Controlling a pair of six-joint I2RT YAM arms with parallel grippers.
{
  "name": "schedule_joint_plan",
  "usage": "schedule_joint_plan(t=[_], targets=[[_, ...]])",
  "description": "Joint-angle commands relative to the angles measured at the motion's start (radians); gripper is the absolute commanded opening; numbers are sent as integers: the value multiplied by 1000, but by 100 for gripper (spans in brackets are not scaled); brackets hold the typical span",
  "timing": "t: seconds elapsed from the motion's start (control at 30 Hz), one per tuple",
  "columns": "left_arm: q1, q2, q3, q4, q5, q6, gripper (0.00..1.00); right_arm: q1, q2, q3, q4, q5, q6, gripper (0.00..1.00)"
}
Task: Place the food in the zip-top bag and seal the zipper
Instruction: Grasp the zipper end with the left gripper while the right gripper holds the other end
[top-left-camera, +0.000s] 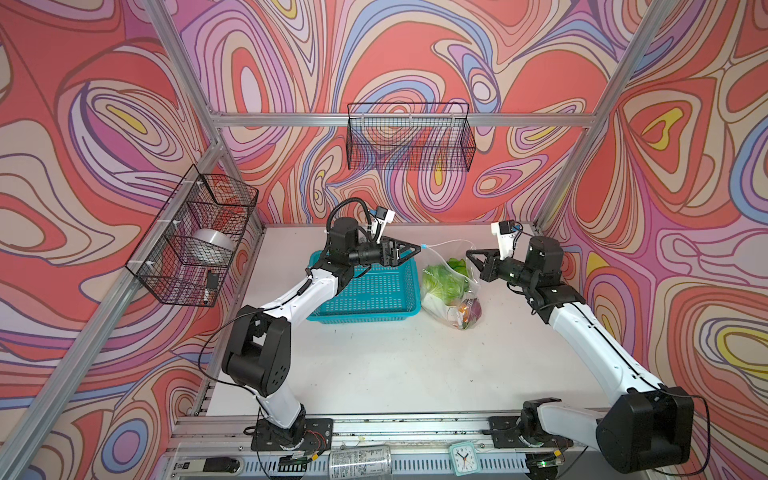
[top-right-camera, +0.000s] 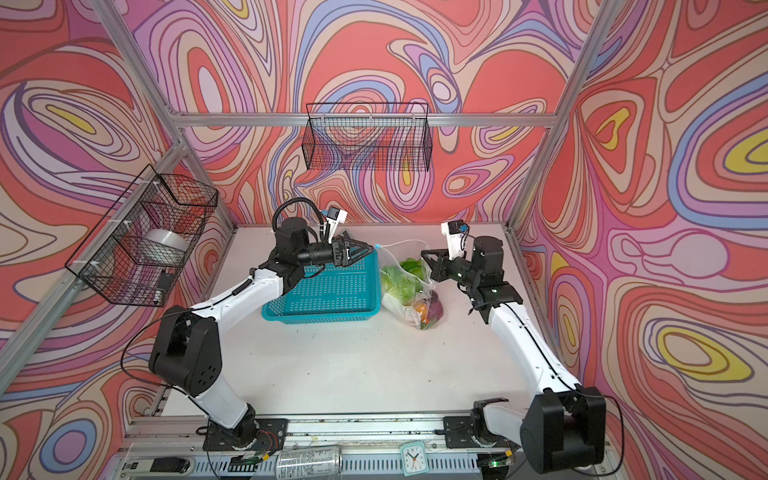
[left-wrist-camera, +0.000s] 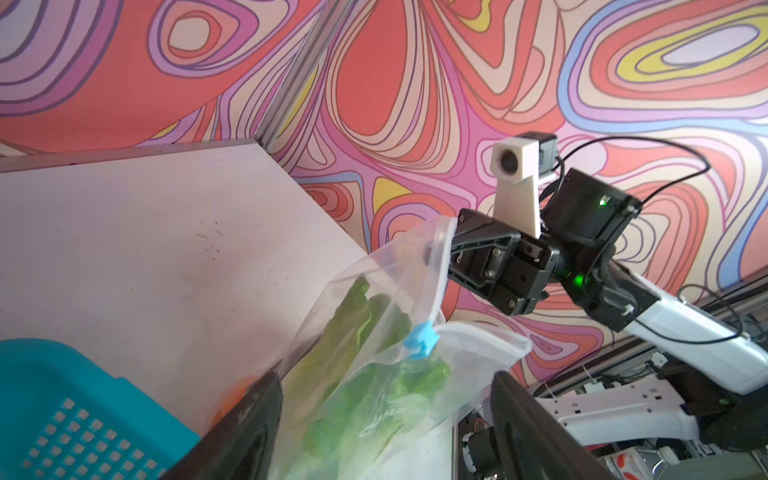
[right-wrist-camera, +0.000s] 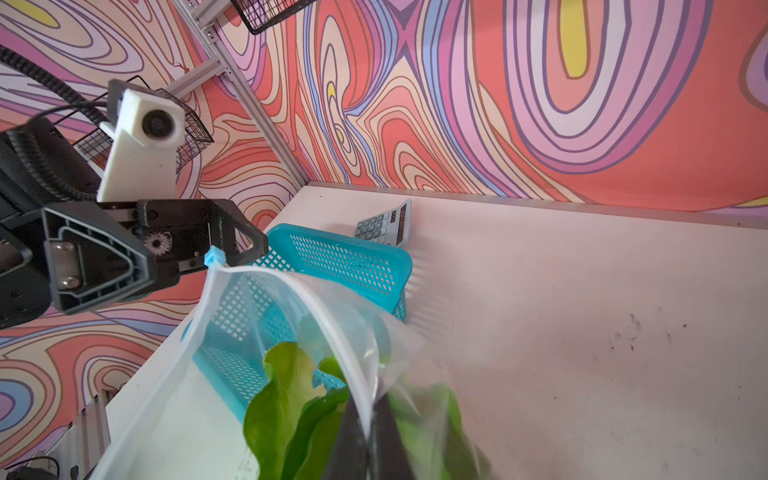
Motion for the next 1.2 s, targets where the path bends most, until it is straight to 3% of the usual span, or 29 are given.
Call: schedule_joint_plan(t=[0.0,0.17,0.33,0.43,0.53,0.57,0.77,0.9,1.07,1.1,1.17], targets=[[1,15,19,-43,56,163,70,-8,25,32,-7,-23,-10,0],[-4,62,8,65,74,170,63,-8,51,56,-12,-36,-7,0],[-18,122,6,305,94,57,58,-7,70,69,-29,-36,-2,0],[-29,164,31,371,100,11,45,-8,76,73,-33,-32,-1,0],[-41,193,57,400,108,-14,41,-8,82,82,-46,-26,-5,0],[-44,194,61,406,109,-18,35,-8,83,83,-50,-25,-8,0],[-54,170,58,428,111,-48,33,-10,87,83,-60,-12,-16,0],[-66,161,49,446,119,-75,0,-9,92,86,-62,-9,-17,0],[-67,126,27,388,100,-38,0,-9,83,95,-81,11,-25,0],[-67,114,29,366,99,-28,0,-9,80,109,-100,25,-32,1],[-67,92,37,317,95,-5,0,-10,69,142,-134,52,-54,22]])
